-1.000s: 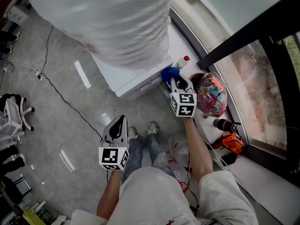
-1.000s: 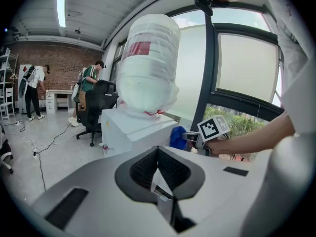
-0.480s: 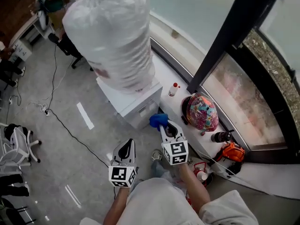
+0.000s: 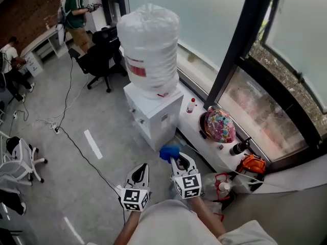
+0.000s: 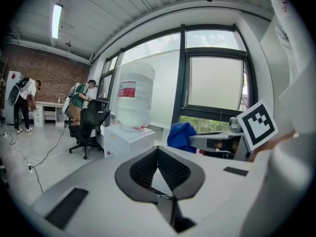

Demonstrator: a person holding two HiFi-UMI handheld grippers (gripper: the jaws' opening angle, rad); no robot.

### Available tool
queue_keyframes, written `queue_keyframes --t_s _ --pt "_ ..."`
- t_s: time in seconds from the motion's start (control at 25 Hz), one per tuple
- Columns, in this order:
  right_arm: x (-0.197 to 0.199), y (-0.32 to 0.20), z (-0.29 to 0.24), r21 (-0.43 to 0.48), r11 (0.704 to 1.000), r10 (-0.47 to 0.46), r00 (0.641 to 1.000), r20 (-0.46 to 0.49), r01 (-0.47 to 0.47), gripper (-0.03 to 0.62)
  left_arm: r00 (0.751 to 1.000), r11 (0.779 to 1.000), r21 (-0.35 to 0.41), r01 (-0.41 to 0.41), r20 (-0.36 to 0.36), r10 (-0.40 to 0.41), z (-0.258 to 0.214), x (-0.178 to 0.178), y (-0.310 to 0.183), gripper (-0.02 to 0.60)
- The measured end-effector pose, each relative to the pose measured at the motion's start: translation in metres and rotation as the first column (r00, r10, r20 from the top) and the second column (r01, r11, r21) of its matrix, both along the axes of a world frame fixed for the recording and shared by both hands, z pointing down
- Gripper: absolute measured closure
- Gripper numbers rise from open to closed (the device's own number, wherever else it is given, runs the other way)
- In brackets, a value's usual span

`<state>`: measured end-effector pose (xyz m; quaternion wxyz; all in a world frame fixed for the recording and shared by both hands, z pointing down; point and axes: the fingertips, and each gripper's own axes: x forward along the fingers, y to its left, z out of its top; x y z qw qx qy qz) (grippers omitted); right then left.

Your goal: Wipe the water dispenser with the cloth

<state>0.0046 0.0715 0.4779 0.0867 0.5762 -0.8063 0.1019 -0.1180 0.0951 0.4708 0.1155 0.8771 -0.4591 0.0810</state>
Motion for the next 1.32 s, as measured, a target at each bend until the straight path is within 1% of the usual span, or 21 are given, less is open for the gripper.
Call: queue_keyframes --t_s 0.08,0.24,0.4,0.6,0.84,1.32 --pt "-0.008 0.027 -0.002 -0.001 1.0 0.013 1.0 -0.001 -0.013 0.514 1.0 1.0 0.004 -0.002 -0.004 0.002 -0.002 -0.009 0.02 0.571" --pt "-0.01 0.074 -0.007 0.011 0.999 0.046 0.999 -0.017 -0.046 0.514 1.0 1.0 0.014 -0.023 -0.017 0.023 -0.003 -0.014 0.05 0.571" --pt "-0.012 0.108 -0.013 0.033 0.996 0.079 0.997 -0.026 -0.078 0.515 0.999 0.999 0.033 -0.042 -0.028 0.043 -0.006 -0.017 0.072 0.571" --pt "-0.012 0.137 -0.01 0.038 0.994 0.102 0.994 -0.043 -0.1 0.514 0.996 0.996 0.041 -0.076 -0.038 0.077 -0.005 -0.013 0.094 0.571" --pt "-0.013 0.146 -0.01 0.045 0.992 0.123 0.991 -0.05 -0.12 0.515 0.993 0.992 0.056 -0.11 -0.044 0.112 -0.007 -0.008 0.103 0.571" --pt "-0.013 0.136 -0.016 0.056 0.995 0.091 0.993 -0.077 -0.087 0.516 0.994 0.993 0.07 -0.099 -0.043 0.102 -0.013 0.0 0.1 0.571"
